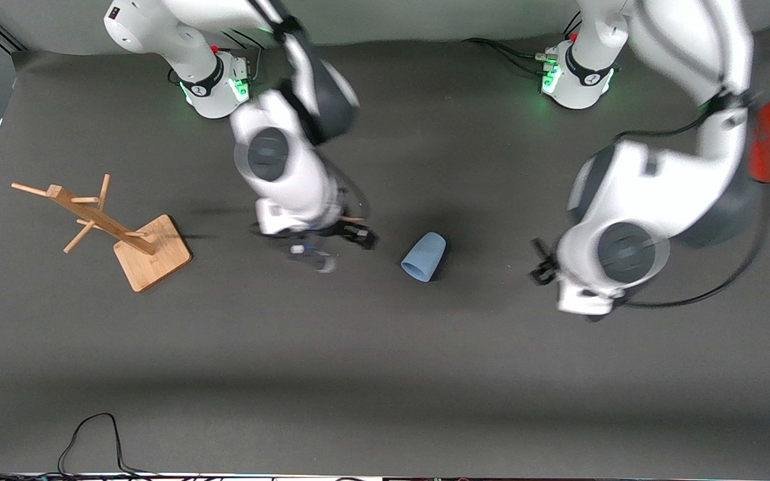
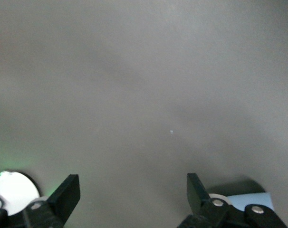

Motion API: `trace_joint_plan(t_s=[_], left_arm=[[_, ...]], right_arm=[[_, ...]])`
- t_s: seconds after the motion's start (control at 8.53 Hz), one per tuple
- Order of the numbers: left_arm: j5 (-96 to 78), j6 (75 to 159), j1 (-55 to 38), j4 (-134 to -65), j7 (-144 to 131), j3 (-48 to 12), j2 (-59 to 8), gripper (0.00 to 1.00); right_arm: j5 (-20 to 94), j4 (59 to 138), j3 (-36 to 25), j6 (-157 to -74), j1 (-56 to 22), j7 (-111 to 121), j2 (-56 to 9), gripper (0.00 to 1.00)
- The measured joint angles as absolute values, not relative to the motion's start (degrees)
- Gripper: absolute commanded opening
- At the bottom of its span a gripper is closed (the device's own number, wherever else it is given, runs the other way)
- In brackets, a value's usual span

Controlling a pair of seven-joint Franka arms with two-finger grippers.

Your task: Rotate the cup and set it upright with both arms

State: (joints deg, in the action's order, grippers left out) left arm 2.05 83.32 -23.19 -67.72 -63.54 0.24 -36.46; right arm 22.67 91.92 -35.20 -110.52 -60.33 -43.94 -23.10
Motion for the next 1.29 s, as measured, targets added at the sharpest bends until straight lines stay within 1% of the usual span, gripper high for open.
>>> trace_joint_plan(t_s=[0.23,0.35,0.59,0.7,1.06,1.29], left_arm=[[1.5,84.9,-28.5,-65.0,-75.7,-0.4,-41.6,1.0],[0.9,88.2,-29.8,-64.4,-82.5,-1.8,-43.7,1.0],[0.5,100.6,-30.2,-62.3,-94.5,-5.4,-49.0,1.0],[0.4,104.7,-30.9,-61.7,-96.7,-6.2,-50.9,1.0],[0.9,104.5,-35.5,-61.5,-97.8,-6.4,-54.9,1.0],[1.1,99.8,-36.9,-61.3,-97.7,-6.4,-55.9,0.99]], right_arm=[[14.1,96.0,-41.9,-103.6,-60.3,-32.8,-14.4,1.0],[11.0,96.9,-45.4,-100.0,-60.3,-26.8,-10.7,1.0],[6.5,97.8,-54.2,-94.1,-60.2,-13.9,-4.8,1.0],[4.5,97.8,-56.5,-92.2,-60.2,-10.0,-3.2,1.0],[2.7,94.0,-57.3,-89.5,-60.3,-7.7,-2.4,1.0],[2.6,92.5,-57.3,-89.0,-60.8,-7.7,-2.4,1.0]])
